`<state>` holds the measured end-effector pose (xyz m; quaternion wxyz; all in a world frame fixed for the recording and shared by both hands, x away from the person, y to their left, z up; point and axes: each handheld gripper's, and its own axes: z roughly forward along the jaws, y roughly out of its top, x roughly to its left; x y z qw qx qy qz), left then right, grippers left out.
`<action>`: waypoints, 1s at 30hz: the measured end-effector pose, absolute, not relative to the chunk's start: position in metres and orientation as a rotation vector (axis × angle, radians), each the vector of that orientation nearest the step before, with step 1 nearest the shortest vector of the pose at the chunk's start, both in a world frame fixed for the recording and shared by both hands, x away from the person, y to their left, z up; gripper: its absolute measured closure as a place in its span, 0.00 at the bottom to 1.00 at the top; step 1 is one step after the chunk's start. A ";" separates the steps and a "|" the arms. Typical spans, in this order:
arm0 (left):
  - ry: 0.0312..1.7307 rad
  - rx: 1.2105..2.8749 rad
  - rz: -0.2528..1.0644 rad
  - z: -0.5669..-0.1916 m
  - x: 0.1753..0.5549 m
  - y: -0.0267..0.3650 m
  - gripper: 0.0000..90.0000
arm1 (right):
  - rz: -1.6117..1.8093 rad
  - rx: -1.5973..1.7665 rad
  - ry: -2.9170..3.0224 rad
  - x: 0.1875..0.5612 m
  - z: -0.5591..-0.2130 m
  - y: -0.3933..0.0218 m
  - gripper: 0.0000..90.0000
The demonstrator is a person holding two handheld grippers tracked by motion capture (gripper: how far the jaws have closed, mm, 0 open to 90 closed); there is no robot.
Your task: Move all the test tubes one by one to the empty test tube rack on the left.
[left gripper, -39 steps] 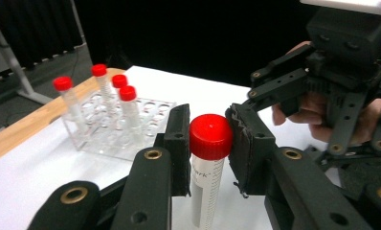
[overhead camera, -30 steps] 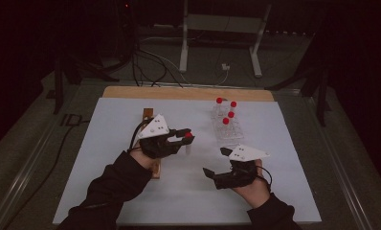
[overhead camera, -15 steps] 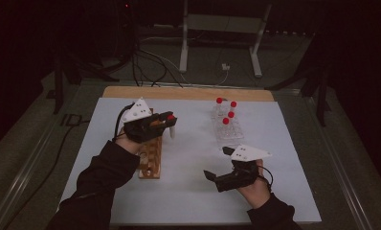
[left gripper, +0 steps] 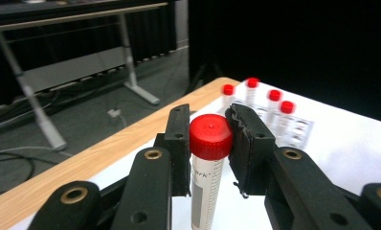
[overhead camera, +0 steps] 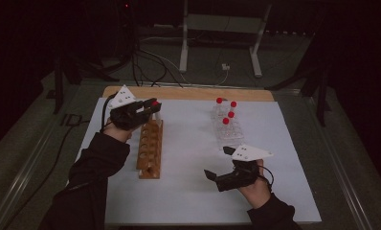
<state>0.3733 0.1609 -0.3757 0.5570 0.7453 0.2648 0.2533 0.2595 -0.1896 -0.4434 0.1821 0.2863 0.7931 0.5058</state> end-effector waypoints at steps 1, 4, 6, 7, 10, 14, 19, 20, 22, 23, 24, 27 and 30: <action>0.639 1.750 0.601 -0.375 0.375 0.164 0.80 | 1.428 0.808 2.239 0.260 -0.443 -0.190 0.00; 0.666 1.732 0.611 -0.373 0.380 0.170 0.80 | 1.430 0.808 2.239 0.260 -0.444 -0.190 0.00; 0.679 1.723 0.623 -0.372 0.384 0.174 0.80 | 1.433 0.810 2.239 0.260 -0.444 -0.190 0.00; 0.686 1.721 0.633 -0.372 0.386 0.175 0.80 | 1.438 0.813 2.238 0.260 -0.444 -0.190 0.00; 0.707 1.712 0.647 -0.372 0.391 0.180 0.80 | 1.438 0.814 2.234 0.260 -0.443 -0.190 0.00; 0.738 1.712 0.671 -0.376 0.399 0.184 0.80 | 1.434 0.812 2.239 0.260 -0.444 -0.191 0.00; 0.787 1.709 0.681 -0.388 0.410 0.190 0.80 | 1.434 0.808 2.241 0.260 -0.444 -0.191 0.00; 0.794 1.707 0.687 -0.391 0.411 0.191 0.80 | 1.435 0.808 2.243 0.261 -0.444 -0.191 0.00; 0.806 1.710 0.691 -0.396 0.415 0.191 0.80 | 1.432 0.806 2.243 0.261 -0.445 -0.191 0.00; 0.812 1.710 0.696 -0.399 0.416 0.191 0.80 | 1.433 0.809 2.243 0.261 -0.445 -0.191 0.00; 0.816 1.708 0.690 -0.401 0.418 0.191 0.80 | 1.431 0.810 2.242 0.261 -0.446 -0.191 0.00; 0.825 1.713 0.694 -0.408 0.420 0.191 0.80 | 1.429 0.808 2.247 0.262 -0.446 -0.191 0.00; 0.835 1.707 0.688 -0.413 0.422 0.191 0.80 | 1.423 0.811 2.253 0.262 -0.447 -0.191 0.00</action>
